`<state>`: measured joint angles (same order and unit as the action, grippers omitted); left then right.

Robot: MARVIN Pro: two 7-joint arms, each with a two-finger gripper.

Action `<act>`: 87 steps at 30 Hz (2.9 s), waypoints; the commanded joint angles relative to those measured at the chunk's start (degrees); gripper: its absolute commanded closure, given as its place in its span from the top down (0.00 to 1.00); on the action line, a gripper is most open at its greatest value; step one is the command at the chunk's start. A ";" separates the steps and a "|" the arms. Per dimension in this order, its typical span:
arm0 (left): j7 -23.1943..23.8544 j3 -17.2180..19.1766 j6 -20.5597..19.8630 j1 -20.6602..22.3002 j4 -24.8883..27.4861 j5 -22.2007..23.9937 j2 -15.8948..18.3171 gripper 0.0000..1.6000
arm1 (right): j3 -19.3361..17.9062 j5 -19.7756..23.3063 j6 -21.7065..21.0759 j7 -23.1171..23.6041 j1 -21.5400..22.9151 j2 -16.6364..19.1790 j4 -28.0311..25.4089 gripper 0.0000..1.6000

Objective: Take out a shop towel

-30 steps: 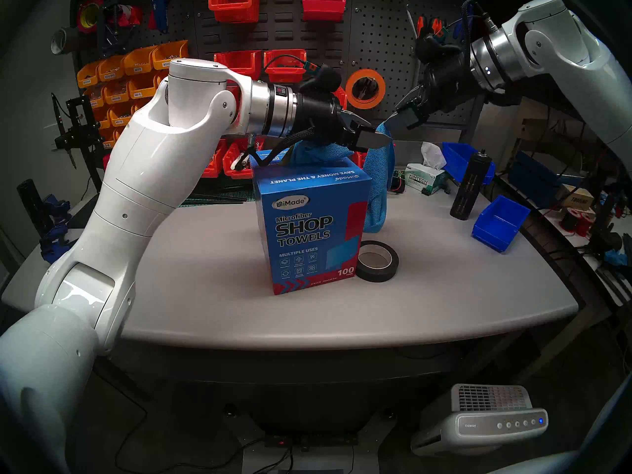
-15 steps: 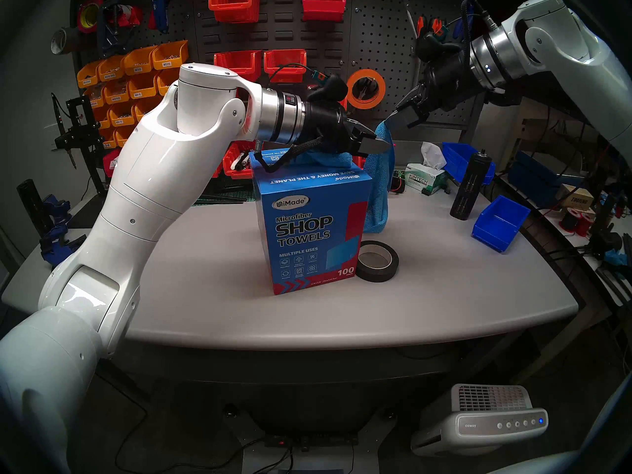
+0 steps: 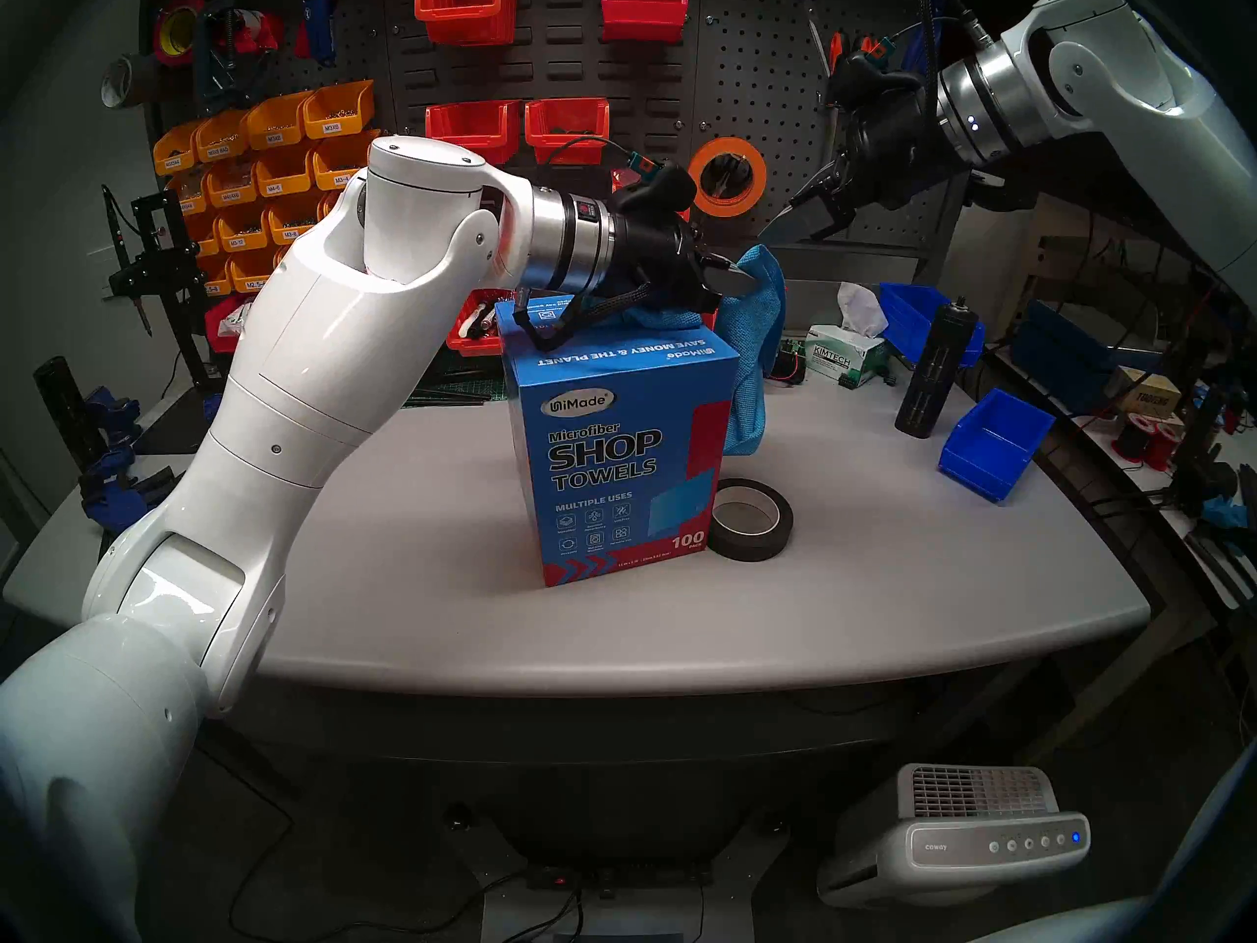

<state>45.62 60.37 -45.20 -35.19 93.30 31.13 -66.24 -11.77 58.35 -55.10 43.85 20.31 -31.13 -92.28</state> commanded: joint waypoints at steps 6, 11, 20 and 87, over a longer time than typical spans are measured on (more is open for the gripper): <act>-0.13 1.37 0.84 2.13 1.10 0.58 -1.06 0.00 | 0.33 0.10 0.10 0.77 5.51 8.53 -4.23 1.00; -0.34 1.80 0.91 2.21 0.86 0.76 -1.07 0.00 | 1.20 0.51 0.10 1.71 5.52 11.47 -5.98 1.00; -0.61 3.20 1.14 1.98 0.26 1.21 -0.46 0.00 | 1.72 2.55 0.10 0.16 4.21 14.69 -8.67 1.00; 0.04 4.16 9.89 3.93 -4.95 -2.86 -2.10 1.00 | 3.53 15.09 0.10 -15.06 3.19 12.30 -10.15 1.00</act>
<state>45.97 61.34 -35.50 -34.81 87.77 27.45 -68.46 -7.00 73.65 -55.12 29.35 21.83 -18.82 -102.67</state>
